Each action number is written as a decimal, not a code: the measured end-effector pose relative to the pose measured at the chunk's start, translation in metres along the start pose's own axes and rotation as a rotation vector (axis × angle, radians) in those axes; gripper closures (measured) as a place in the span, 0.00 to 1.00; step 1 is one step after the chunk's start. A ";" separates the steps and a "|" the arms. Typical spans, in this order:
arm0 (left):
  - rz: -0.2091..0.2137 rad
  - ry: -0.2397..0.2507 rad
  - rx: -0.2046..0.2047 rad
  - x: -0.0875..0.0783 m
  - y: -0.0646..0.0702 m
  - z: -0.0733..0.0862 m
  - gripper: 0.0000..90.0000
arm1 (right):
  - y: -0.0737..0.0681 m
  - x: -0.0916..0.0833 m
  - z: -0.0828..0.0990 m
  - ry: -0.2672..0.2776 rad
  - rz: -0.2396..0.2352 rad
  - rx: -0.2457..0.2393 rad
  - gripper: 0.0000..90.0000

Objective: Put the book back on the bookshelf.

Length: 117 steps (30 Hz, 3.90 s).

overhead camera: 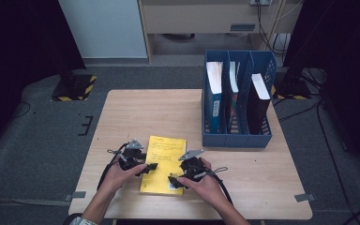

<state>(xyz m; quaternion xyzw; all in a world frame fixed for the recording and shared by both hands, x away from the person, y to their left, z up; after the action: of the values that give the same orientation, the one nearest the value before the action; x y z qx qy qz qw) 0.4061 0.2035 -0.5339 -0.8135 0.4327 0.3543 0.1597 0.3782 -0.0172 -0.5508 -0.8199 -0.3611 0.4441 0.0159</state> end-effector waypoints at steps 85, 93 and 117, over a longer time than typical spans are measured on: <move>0.182 -0.060 0.048 0.005 -0.010 -0.026 0.65 | 0.018 0.004 -0.015 0.010 -0.038 -0.027 0.11; 0.198 -0.080 0.057 0.004 -0.012 -0.031 0.72 | 0.018 0.004 -0.015 0.010 -0.036 -0.026 0.11; 0.227 0.007 0.062 -0.011 -0.007 -0.044 0.91 | 0.023 0.004 -0.019 -0.025 -0.074 -0.009 0.04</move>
<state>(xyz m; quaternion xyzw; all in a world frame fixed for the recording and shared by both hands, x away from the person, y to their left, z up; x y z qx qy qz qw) 0.4271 0.1890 -0.4960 -0.7551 0.5335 0.3536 0.1422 0.4065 -0.0264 -0.5502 -0.8003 -0.3934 0.4519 0.0241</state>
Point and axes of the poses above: each handheld gripper's, and its own axes: x roughly forward along the jaws, z roughly out of its underside, y roughly to its right, the point moved 3 cm from there along x, roughly forward along the jaws, and after that the axes turned 14 degrees about x, right-handed, at the moved point
